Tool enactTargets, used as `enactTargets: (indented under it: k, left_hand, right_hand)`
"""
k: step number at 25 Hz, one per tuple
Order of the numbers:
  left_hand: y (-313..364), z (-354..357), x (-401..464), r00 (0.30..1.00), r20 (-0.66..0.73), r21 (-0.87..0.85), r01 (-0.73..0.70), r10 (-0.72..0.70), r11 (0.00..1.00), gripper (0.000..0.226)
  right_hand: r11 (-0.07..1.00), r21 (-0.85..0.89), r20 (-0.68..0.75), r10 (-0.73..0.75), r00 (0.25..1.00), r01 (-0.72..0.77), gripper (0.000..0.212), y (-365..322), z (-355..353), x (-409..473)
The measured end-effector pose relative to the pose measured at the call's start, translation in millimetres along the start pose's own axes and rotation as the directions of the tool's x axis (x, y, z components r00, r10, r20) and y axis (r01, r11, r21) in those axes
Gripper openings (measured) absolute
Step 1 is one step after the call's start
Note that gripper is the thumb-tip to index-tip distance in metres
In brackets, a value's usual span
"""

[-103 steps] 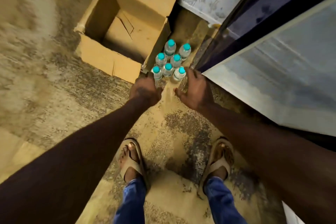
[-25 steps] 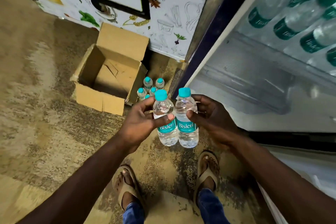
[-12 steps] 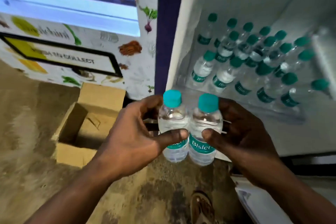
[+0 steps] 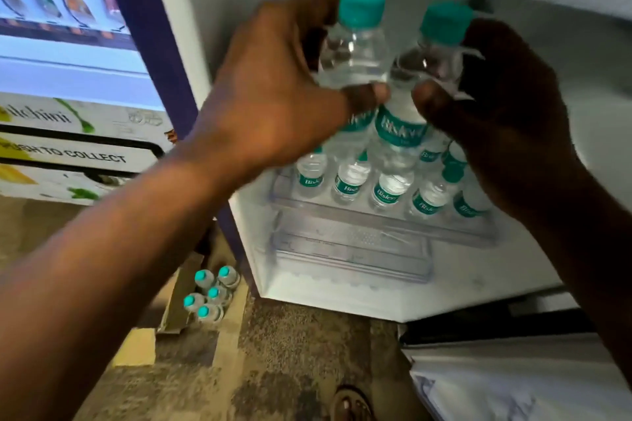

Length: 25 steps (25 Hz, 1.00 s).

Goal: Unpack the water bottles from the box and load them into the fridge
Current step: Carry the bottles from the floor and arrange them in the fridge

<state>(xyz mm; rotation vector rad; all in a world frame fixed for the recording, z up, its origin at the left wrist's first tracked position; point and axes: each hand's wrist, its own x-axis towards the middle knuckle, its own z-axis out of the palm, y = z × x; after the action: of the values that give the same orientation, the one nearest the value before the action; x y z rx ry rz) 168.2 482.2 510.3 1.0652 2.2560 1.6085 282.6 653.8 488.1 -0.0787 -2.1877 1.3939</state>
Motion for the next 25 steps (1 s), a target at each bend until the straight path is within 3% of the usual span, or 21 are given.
enactTargets:
  k: [2, 6, 11, 18, 25]
  left_hand:
    - [-5.8, 7.5, 31.6, 0.999, -0.039, 0.087, 0.003, 0.001, 0.996, 0.062]
    - [-28.2, 24.1, 76.0, 0.998, 0.009, 0.269, 0.060, -0.065, 0.961, 0.062]
    - [-75.8, 56.8, 99.5, 0.984, -0.059, 0.553, 0.173, -0.168, 0.815, 0.051]
    - [-105.8, 72.1, 114.3, 0.955, -0.074, 0.650, 0.264, -0.287, 0.712, 0.063]
    - [-125.5, 85.8, 123.7, 0.931, 0.109, 0.867, 0.083, -0.349, 0.491, 0.067]
  right_hand:
    - [0.997, -0.071, -0.024, -0.013, 1.000, 0.011, 0.047, 22.5, -5.2, 25.6]
    - [0.978, -0.211, -0.025, -0.011, 1.000, 0.006, 0.052, 73.8, -1.8, 59.5]
    - [0.948, -0.314, -0.016, 0.046, 0.999, -0.049, 0.050, 121.3, 6.5, 72.6]
    - [0.899, -0.428, 0.065, 0.136, 0.989, -0.095, 0.054, 150.2, 20.6, 74.0]
    - [0.782, -0.623, 0.265, 0.241, 0.934, -0.025, 0.050, 160.1, 25.1, 87.9]
